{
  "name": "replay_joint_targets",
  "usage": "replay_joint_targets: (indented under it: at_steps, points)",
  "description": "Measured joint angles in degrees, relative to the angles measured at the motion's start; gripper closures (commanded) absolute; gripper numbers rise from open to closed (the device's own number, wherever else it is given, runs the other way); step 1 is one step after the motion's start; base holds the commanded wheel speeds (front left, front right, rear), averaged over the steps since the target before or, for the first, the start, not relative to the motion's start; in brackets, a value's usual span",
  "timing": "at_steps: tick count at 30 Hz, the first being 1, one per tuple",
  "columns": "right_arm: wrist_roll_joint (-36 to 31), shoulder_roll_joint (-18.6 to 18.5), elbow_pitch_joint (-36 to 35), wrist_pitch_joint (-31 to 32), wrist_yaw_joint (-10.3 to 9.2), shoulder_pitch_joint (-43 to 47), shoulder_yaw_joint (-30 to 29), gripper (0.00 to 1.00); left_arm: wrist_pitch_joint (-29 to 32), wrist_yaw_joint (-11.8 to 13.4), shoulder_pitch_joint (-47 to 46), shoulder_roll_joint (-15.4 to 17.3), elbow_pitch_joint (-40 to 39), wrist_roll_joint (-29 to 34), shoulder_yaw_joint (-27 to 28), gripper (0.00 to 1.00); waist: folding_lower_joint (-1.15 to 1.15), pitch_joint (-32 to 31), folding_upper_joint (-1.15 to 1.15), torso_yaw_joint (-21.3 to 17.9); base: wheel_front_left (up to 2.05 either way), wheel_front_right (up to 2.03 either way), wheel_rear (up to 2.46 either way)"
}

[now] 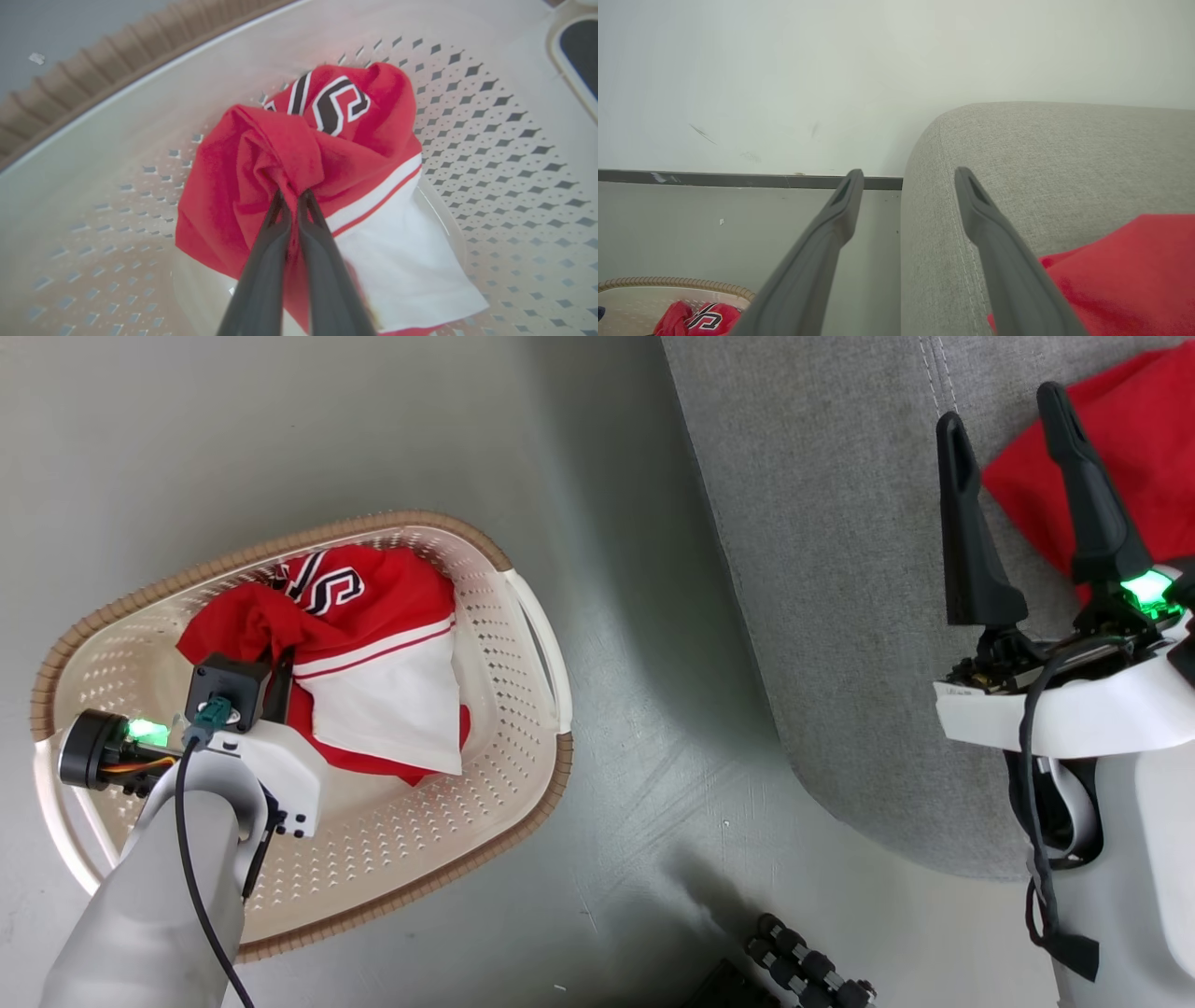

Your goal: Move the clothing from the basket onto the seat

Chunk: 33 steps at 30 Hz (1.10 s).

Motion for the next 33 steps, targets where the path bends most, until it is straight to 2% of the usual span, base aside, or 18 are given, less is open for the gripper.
replay_joint_targets:
  at_steps: [6, 17, 33]
  points:
    - [-0.5, 0.0, 0.9, 0.0, 0.00, -0.9, -0.2, 0.00, -0.1, 0.0, 2.3, 0.2, -3.2, 0.0, 0.0, 1.00, 0.00, -1.5, 0.00, 1.3, 0.00, 0.00, 0.00]
    - [-2.5, -0.1, 2.9, 0.0, 0.00, -2.3, 1.2, 0.00, -0.1, 1.5, 6.9, 1.3, -18.2, 0.6, 1.2, 1.00, 0.00, -5.8, 0.00, 4.9, 0.00, 0.00, 0.00]
    - [-5.7, -0.4, 8.1, 0.0, 0.00, -1.9, 3.7, 0.00, -0.2, 3.1, 13.3, 1.4, -34.5, 2.5, 1.7, 1.00, 0.00, -14.1, 0.00, 9.7, 0.00, 0.00, 0.00]
